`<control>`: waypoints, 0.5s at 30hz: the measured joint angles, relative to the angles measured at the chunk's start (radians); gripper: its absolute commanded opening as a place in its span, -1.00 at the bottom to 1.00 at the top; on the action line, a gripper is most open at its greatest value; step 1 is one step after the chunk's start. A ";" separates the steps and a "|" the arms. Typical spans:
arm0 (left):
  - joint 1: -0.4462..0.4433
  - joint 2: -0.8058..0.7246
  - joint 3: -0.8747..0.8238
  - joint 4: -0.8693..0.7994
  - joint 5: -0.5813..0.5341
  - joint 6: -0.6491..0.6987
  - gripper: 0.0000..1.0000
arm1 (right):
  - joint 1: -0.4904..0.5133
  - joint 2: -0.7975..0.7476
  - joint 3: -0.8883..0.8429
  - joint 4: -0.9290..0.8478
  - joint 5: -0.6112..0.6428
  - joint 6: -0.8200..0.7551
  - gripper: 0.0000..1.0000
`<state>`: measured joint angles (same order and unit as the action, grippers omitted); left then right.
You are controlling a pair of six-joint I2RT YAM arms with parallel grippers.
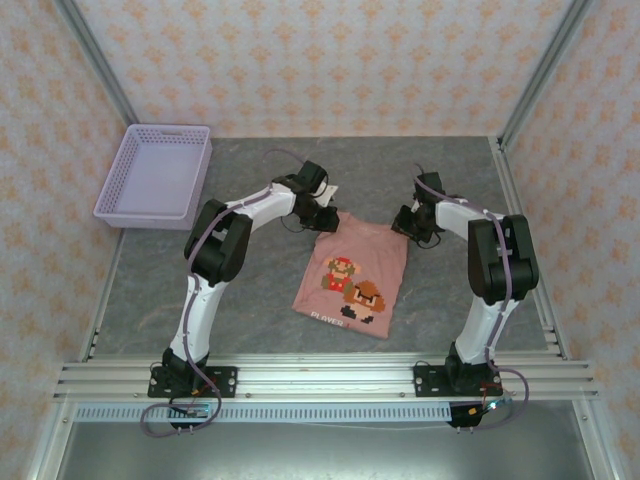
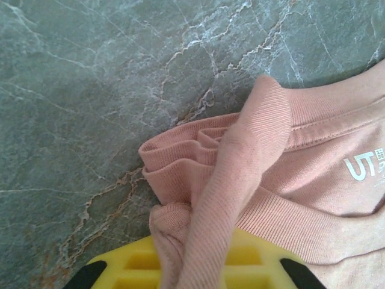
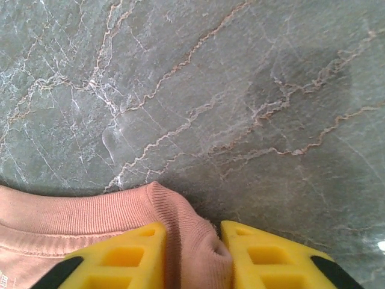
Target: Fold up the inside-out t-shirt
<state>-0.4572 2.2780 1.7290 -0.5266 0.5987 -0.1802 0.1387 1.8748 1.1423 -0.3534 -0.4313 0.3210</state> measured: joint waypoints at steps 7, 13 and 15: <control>0.001 0.000 0.000 0.005 0.004 -0.011 -1.00 | 0.006 0.026 0.001 0.076 -0.087 0.018 -0.78; 0.012 0.000 -0.004 0.019 0.015 -0.039 -1.00 | 0.022 0.037 0.001 0.123 -0.148 0.020 -1.00; 0.019 -0.002 -0.014 0.034 0.018 -0.050 -1.00 | 0.017 0.037 0.001 0.130 -0.155 0.019 -1.00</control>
<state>-0.4377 2.2757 1.7145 -0.4923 0.6163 -0.2306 0.1558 1.9121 1.1435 -0.2237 -0.5865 0.3405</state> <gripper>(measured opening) 0.087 0.078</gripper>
